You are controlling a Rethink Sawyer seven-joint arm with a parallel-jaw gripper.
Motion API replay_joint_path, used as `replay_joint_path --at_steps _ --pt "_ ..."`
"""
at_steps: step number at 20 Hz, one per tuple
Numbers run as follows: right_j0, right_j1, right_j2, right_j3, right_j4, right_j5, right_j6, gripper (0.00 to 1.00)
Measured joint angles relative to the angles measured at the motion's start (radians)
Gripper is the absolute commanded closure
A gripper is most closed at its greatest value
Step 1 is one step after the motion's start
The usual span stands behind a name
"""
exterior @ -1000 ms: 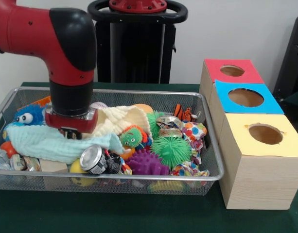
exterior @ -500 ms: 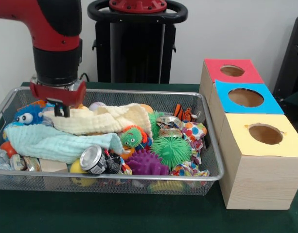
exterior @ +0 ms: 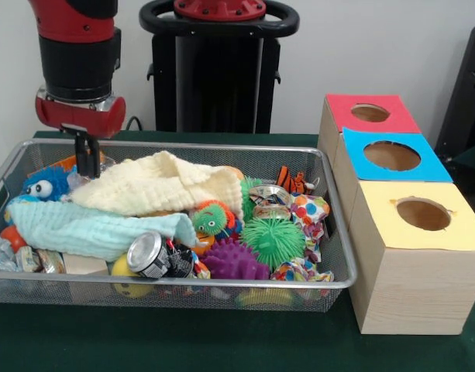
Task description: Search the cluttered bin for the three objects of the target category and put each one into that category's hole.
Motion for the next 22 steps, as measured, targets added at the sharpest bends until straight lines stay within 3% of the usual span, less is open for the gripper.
replay_joint_path --at_steps 22 --pt "0.029 -0.061 0.017 0.034 0.082 0.0 0.0 1.0"
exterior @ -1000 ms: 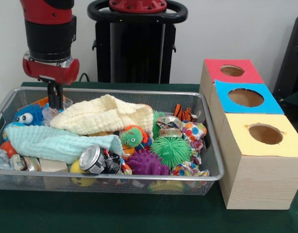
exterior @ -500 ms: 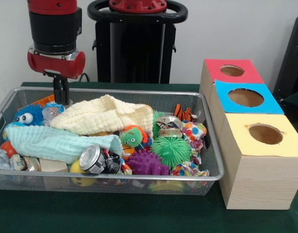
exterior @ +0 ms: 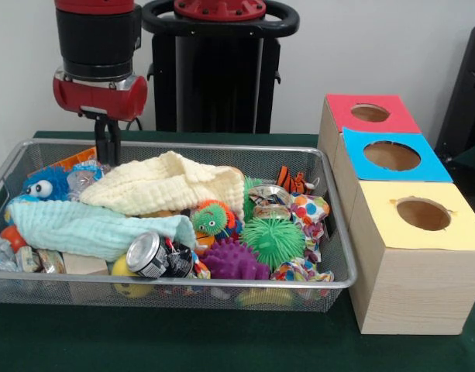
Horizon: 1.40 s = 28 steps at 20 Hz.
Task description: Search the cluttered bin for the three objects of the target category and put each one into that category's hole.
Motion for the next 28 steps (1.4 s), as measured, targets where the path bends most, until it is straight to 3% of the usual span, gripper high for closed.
replay_joint_path --at_steps 20,21,28 --pt "-0.126 0.001 0.056 0.004 -0.002 0.046 0.0 1.0" --pt "-0.134 0.001 0.064 0.004 -0.002 0.059 0.0 0.0" --pt "-0.136 0.001 0.066 0.004 -0.002 0.074 0.0 0.0"
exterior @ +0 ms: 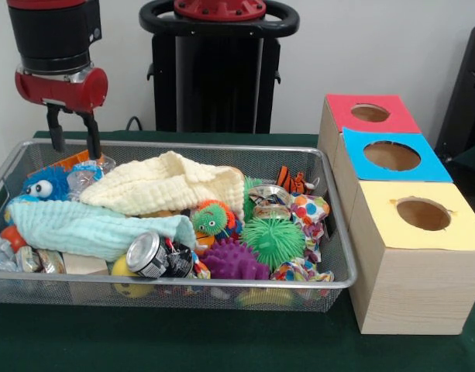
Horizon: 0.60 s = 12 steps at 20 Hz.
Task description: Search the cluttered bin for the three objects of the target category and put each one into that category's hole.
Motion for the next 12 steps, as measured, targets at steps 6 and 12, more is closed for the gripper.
replay_joint_path --at_steps 6,12 --pt "0.0 -0.001 0.0 0.0 0.0 0.011 0.0 0.0" --pt "0.0 -0.001 0.003 0.0 0.0 0.011 0.0 0.0"
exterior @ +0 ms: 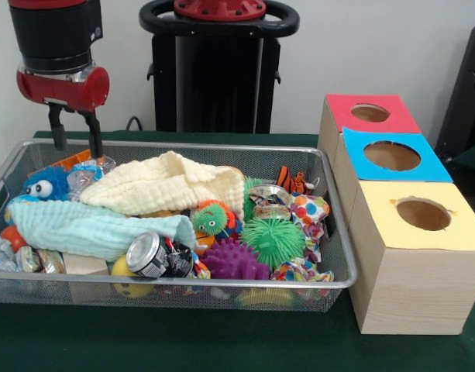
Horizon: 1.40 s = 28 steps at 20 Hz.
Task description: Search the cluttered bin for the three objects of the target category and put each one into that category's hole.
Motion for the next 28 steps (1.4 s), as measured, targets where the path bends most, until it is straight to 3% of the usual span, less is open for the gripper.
replay_joint_path --at_steps 12,28 --pt "-0.009 0.023 0.015 0.0 -0.001 0.0 0.0 0.0" --pt "-0.013 0.091 0.031 0.0 -0.072 -0.006 0.0 0.0"
